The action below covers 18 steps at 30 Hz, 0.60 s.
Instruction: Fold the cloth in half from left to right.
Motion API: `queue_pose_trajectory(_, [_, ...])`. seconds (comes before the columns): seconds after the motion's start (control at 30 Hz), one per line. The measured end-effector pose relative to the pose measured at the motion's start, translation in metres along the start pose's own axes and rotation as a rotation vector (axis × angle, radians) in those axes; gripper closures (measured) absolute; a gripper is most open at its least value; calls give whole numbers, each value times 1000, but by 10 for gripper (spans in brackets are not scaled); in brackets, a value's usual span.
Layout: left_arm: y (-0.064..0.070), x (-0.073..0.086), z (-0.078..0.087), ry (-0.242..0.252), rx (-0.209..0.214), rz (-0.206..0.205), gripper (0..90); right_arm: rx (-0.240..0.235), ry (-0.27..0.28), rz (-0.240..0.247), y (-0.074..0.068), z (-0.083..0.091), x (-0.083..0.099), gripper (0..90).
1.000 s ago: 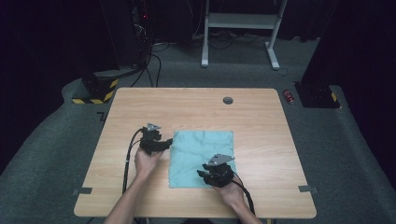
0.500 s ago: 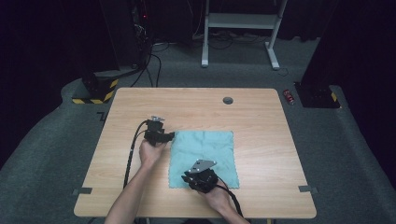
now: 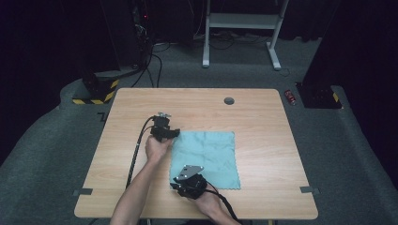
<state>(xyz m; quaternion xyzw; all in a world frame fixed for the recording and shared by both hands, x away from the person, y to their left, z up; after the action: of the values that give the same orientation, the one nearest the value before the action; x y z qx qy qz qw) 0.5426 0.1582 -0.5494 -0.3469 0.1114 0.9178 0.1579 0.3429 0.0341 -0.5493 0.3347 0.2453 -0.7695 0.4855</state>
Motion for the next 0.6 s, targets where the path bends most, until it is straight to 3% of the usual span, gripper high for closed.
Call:
queue_pose_trajectory(0.23, [8,0,-2,-9,-43,-82,515,27,-48,55,-10,-11,1,707])
queue_pose_trajectory(0.43, [11,-5,-5,-26,-42,-85,577,67,-63,114,-13,-12,0,789])
queue_pose_trajectory(0.6, [13,-7,-5,-36,-31,-87,661,105,-71,136,-13,-11,-1,886])
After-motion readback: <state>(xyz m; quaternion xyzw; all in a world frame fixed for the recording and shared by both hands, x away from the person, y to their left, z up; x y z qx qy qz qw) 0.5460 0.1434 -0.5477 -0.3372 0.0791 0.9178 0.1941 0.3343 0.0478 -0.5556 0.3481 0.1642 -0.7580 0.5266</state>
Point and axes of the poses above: each handheld gripper's, and its own axes: z roughly backward along the jaws, x roughly out of its underside, y roughly to its right, the point moved 5 cm from there along -z, roughly forward along the jaws
